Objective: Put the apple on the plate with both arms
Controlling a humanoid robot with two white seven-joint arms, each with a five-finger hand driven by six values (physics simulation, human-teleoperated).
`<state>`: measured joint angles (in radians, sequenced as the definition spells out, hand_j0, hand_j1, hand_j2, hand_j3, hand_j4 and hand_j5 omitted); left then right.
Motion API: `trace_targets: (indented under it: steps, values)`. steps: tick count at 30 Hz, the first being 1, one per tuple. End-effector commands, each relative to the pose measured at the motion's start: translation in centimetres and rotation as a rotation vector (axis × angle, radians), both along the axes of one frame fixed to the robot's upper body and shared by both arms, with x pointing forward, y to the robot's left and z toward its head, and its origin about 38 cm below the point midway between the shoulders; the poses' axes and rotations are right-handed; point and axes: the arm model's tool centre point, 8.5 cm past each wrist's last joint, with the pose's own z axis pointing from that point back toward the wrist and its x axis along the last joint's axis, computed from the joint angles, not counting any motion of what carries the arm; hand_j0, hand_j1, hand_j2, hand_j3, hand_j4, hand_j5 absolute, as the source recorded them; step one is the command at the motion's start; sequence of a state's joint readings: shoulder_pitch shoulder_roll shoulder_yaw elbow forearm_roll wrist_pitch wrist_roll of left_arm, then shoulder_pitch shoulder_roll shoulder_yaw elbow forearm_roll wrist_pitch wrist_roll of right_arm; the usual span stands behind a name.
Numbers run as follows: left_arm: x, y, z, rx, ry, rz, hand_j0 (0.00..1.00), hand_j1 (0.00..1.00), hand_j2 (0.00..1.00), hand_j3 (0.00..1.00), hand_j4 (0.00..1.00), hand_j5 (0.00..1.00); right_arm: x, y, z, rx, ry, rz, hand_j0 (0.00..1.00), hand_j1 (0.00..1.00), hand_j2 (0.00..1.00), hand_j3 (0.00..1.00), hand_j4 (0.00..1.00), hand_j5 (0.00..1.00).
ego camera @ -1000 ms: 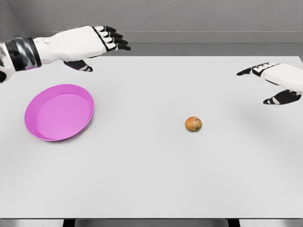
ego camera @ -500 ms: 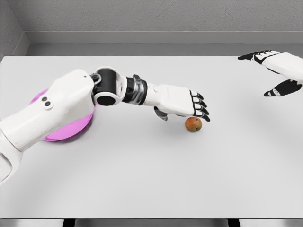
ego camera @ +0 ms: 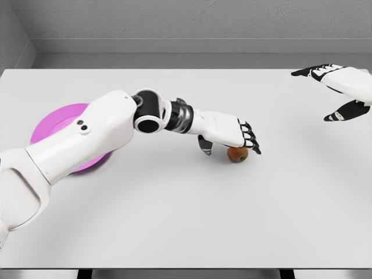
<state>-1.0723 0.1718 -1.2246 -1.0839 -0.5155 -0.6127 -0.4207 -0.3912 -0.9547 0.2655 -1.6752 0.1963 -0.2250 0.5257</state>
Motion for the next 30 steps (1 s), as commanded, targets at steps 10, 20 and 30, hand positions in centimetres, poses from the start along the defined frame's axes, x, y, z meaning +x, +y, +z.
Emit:
trace_targets:
  steps: [10, 20, 30]
  values:
    - [0.7, -0.8, -0.9, 0.061, -0.021, 0.014, 1.00, 1.00, 1.00, 1.00, 1.00, 1.00, -0.1, -0.2, 0.0, -0.003, 0.004, -0.002, 1.00, 1.00, 1.00, 1.00, 1.00, 1.00]
    - [0.4, -1.7, -0.4, 0.131, -0.049, -0.021, 1.00, 1.00, 1.00, 1.00, 1.00, 1.00, -0.4, 0.4, 0.2, -0.006, -0.004, 0.016, 1.00, 1.00, 1.00, 1.00, 1.00, 1.00]
    - [-1.3, -4.1, 1.0, 0.129, -0.093, -0.108, 1.00, 1.00, 1.00, 1.00, 1.00, 1.00, -0.4, 0.4, 0.2, -0.007, -0.003, 0.017, 1.00, 1.00, 1.00, 1.00, 1.00, 1.00]
